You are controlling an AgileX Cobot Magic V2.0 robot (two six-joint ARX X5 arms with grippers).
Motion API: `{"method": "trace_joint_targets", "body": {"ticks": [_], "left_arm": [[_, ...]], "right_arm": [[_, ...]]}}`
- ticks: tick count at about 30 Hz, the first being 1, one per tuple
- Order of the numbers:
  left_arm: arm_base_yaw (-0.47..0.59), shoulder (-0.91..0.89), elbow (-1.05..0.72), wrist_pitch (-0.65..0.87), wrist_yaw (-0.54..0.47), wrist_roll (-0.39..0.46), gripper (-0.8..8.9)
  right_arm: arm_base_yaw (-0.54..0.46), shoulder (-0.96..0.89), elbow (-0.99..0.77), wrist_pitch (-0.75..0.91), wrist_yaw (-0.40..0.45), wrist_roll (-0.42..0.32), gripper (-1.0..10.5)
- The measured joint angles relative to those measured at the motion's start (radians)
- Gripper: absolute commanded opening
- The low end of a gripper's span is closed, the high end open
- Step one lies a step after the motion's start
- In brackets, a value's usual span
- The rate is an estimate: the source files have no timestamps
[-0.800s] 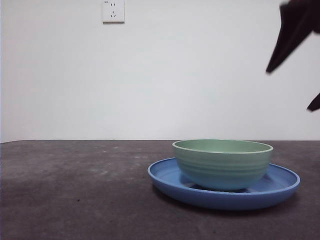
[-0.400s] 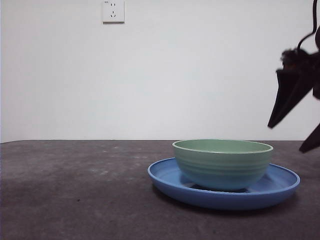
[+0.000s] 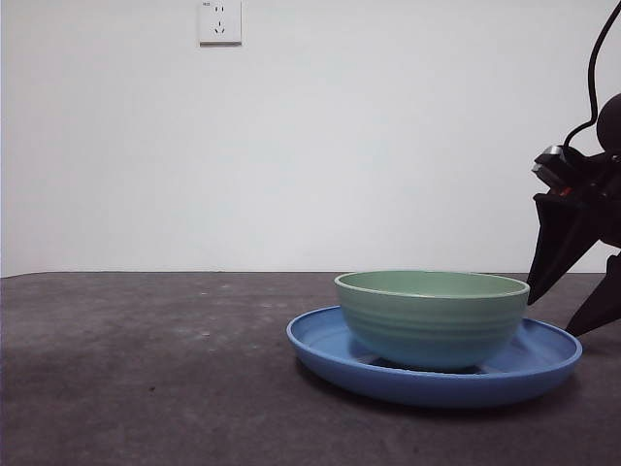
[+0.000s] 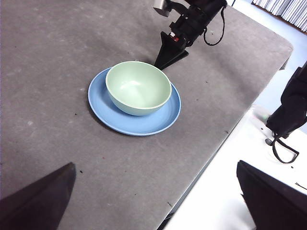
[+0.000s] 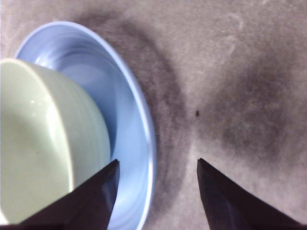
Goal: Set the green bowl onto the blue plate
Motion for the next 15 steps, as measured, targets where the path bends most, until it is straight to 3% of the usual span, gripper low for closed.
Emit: {"method": "trace_joint_targets", "body": {"ticks": [5,15], "left_arm": [[0.000,0.000,0.000,0.000,0.000,0.000,5.62],[0.000,0.000,0.000,0.000,0.000,0.000,5.62]], "right_arm": [[0.011,0.034,0.000,0.021,-0.033,-0.004,2.1],[0.044,0.054,0.000,0.050,-0.005,-0.006,1.4]]}}
